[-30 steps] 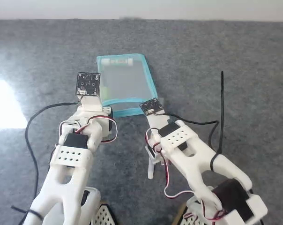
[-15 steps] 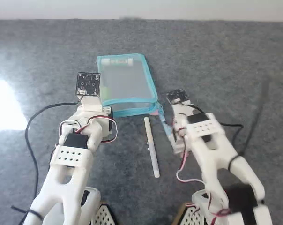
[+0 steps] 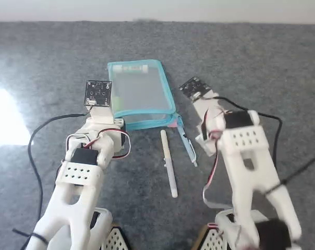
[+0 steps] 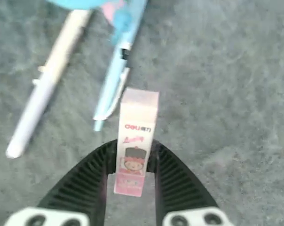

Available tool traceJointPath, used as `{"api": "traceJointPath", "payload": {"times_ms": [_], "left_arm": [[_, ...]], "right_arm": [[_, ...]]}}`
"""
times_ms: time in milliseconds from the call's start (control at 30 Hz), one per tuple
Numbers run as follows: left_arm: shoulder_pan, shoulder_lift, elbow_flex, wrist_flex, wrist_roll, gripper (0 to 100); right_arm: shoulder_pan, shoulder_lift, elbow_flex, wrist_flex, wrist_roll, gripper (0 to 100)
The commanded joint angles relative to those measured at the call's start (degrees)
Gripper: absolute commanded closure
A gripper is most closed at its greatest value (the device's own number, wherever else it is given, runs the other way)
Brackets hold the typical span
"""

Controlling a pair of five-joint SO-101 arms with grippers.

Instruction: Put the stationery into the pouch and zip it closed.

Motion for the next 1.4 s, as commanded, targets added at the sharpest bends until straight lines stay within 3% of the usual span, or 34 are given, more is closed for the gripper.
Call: {"api": "traceJointPath", "payload": {"times_ms": [0, 267, 433, 500, 700, 1100, 1367], "left_arm": [[0.26, 0.18, -0.04, -0.53, 0.79, 99], [0.18, 0.18, -0.04, -0.44, 0.79, 99], [0.18, 0.18, -0.04, -0.44, 0.79, 99], [0.18, 0.18, -0.04, -0.44, 0.79, 99], [0.26, 0.18, -0.04, -0.53, -0.70, 99], [0.26, 0.18, -0.04, -0.44, -0.97, 99], [0.26, 0.18, -0.04, -0.44, -0.88, 99]], "right_arm": [[3.03, 10.86, -5.10, -4.35, 4.22, 99.1], [4.88, 23.52, -8.18, -6.90, -0.53, 98.1], [5.23, 23.52, -8.09, -7.16, -3.08, 79.0], [5.32, 23.52, -8.09, -7.16, -3.08, 76.1], [5.32, 23.78, -8.00, -6.37, -3.16, 85.0], [7.60, 24.13, -2.37, -11.56, -5.54, 80.9], [8.84, 24.13, -1.23, -11.47, -5.54, 96.9]]}}
